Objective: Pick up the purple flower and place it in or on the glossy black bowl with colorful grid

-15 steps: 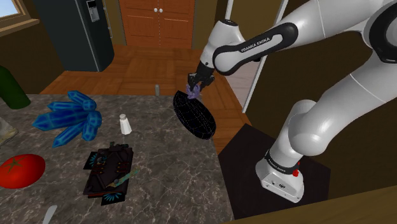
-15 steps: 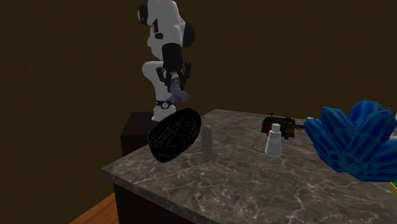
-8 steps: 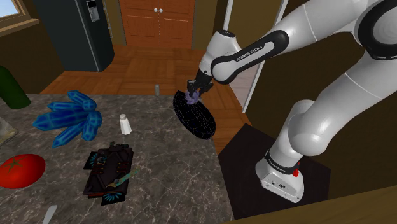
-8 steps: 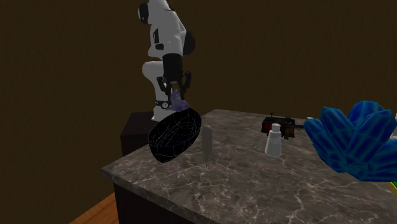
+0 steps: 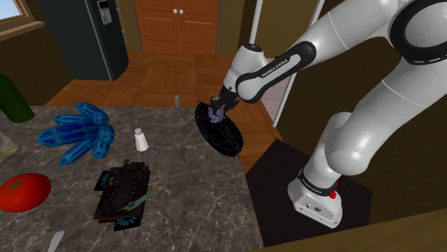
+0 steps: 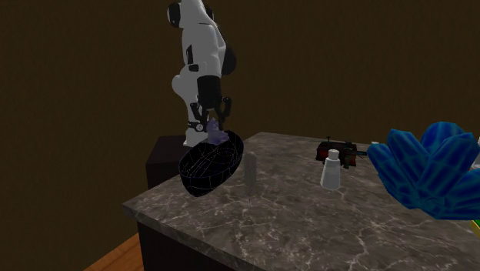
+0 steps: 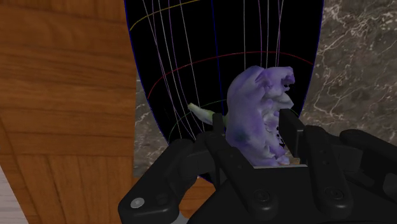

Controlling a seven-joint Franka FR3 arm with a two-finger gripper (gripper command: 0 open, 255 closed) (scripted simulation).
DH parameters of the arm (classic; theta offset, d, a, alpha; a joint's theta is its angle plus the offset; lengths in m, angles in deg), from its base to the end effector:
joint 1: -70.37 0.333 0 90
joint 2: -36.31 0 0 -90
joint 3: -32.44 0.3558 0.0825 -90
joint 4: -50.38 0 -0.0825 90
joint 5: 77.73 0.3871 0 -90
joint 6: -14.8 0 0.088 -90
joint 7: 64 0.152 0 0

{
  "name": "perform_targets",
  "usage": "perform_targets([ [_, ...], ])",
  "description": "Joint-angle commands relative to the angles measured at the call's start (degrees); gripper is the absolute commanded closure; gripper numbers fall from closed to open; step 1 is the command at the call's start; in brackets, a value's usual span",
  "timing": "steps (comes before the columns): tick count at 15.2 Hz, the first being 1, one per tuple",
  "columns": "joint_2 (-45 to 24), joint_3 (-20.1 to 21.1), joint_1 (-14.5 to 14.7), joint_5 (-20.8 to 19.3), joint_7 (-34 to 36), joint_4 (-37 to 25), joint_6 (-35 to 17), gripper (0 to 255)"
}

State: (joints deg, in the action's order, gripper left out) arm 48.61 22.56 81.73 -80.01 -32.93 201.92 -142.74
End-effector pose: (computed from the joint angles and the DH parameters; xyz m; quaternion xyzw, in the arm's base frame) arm 0.4511 0.0140 0.3408 -0.9587 0.2367 -0.1492 0.0518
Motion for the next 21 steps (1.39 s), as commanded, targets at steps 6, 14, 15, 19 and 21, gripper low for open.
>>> perform_targets([
  [6, -0.13, -0.02, 0.02, 0.04, -0.04, 0.02, -0.20, 0],
  [14, 6.61, 0.68, -0.77, -1.34, 0.95, -0.01, 6.55, 0],
  [15, 8.27, 0.86, -0.93, -1.55, 1.11, -0.16, 8.36, 0],
  [19, 8.27, 0.88, -0.95, -1.54, 1.10, -0.16, 8.36, 0],
  [21, 8.27, 0.88, -0.95, -1.54, 1.10, -0.16, 8.36, 0],
])
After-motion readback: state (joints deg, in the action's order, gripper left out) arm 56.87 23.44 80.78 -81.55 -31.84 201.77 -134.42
